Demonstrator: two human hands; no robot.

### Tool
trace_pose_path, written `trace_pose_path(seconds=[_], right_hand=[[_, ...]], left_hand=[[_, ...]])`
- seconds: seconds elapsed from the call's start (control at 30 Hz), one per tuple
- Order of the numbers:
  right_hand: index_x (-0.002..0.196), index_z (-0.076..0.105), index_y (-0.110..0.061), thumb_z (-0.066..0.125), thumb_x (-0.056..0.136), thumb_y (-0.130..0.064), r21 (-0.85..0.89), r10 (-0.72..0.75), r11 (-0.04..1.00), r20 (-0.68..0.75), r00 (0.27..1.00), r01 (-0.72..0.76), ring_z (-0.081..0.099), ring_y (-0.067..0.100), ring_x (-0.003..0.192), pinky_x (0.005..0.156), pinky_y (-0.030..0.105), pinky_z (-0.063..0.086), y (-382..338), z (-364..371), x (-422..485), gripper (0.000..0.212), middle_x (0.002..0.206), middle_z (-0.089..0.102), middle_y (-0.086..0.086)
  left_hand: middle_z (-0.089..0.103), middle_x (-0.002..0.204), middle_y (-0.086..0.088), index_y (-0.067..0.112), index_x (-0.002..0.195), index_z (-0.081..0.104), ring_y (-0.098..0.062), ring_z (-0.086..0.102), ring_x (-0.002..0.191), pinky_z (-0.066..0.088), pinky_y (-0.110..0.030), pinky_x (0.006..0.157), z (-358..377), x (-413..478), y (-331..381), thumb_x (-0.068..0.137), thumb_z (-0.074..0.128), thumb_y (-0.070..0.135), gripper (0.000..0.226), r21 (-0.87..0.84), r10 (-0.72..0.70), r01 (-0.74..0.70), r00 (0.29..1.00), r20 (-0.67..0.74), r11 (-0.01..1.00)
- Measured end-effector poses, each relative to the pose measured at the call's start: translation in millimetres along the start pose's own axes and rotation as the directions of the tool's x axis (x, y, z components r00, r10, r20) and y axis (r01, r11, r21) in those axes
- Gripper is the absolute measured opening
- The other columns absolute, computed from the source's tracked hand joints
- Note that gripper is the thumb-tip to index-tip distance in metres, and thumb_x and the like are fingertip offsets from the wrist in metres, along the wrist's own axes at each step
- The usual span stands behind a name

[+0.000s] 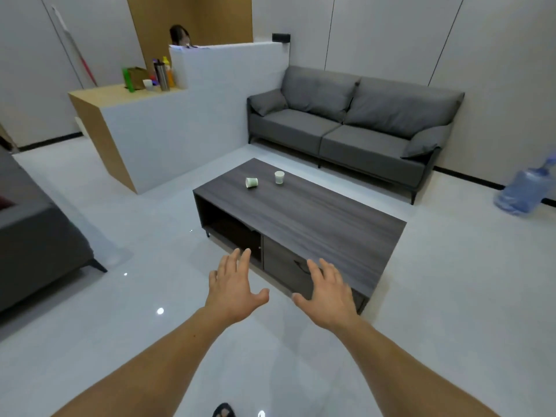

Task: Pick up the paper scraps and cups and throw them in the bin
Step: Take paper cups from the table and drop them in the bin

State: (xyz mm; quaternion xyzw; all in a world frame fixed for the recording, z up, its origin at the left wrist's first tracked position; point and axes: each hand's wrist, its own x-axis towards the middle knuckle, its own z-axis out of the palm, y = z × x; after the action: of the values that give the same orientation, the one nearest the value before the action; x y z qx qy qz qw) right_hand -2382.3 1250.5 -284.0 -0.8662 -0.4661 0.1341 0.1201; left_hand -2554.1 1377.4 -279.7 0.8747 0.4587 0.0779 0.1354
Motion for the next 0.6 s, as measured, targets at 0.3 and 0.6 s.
trace_pose_path(seconds=[0.3,0.6], right_hand=[[0.154,0.003,-0.033,0.049,0.085,-0.067,-0.013,-0.006,1.000,0.015,1.000,0.007,0.000,0.021,0.150,0.118,0.051,0.018,-82,13,177,0.090,0.163,0.001,-0.002],[0.154,0.001,-0.033,0.052,0.086,-0.062,0.004,-0.018,1.000,0.084,0.996,0.018,-0.001,0.022,0.150,0.118,0.053,0.016,-118,22,348,0.090,0.163,0.000,-0.001]], left_hand=[[0.002,0.160,0.000,0.027,0.151,0.001,-0.025,-0.001,0.147,0.013,-0.049,0.116,-21,169,-91,0.077,0.051,0.066,0.098,-0.011,-0.009,0.009,1.000,0.007,1.000],[0.005,0.159,0.000,0.026,0.151,0.005,-0.024,-0.001,0.147,0.014,-0.051,0.117,-22,342,-129,0.077,0.054,0.064,0.096,-0.013,-0.022,0.022,0.999,0.040,1.000]])
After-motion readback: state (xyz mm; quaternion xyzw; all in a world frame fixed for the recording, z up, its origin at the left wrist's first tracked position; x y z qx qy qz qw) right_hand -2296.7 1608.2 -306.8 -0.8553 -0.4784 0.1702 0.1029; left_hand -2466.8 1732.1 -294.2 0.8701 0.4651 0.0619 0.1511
